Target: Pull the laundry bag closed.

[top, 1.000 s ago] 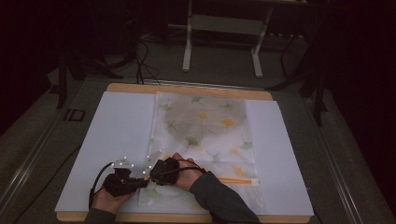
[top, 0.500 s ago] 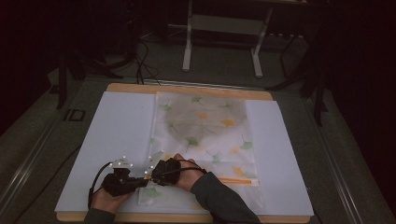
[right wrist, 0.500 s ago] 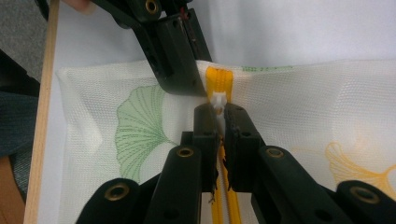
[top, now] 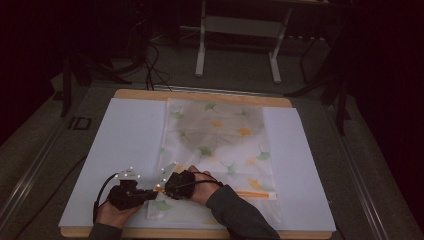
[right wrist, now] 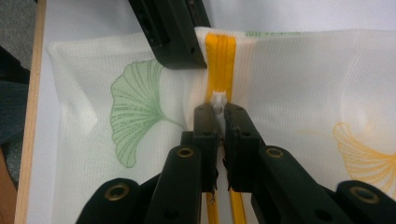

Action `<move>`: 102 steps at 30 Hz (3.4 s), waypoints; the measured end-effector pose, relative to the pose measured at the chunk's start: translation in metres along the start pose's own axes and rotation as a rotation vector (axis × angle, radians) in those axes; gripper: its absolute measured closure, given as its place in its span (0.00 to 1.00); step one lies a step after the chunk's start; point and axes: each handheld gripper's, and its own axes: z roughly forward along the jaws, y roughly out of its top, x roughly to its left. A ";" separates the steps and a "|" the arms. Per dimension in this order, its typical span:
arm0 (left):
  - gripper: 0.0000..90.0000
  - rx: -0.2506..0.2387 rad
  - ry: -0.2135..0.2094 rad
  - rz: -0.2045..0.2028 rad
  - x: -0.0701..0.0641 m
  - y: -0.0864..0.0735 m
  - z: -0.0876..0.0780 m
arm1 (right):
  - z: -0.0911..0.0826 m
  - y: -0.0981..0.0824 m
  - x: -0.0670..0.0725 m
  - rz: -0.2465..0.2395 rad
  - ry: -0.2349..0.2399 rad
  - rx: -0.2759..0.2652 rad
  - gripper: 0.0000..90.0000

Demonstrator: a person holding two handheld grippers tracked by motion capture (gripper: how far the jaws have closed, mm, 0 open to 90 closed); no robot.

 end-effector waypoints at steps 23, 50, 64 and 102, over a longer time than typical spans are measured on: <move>0.97 -0.010 0.015 0.001 0.002 -0.001 -0.004 | -0.009 -0.012 0.002 0.002 -0.038 0.073 0.94; 0.97 -0.017 0.024 0.002 0.002 -0.002 -0.006 | -0.022 -0.031 0.003 0.008 -0.063 0.112 0.94; 0.97 -0.020 0.024 0.003 0.002 -0.002 -0.007 | -0.027 -0.040 0.002 0.021 -0.066 0.113 0.94; 0.97 -0.017 0.027 0.006 0.003 -0.002 -0.008 | -0.045 -0.066 -0.001 0.045 -0.084 0.142 0.94</move>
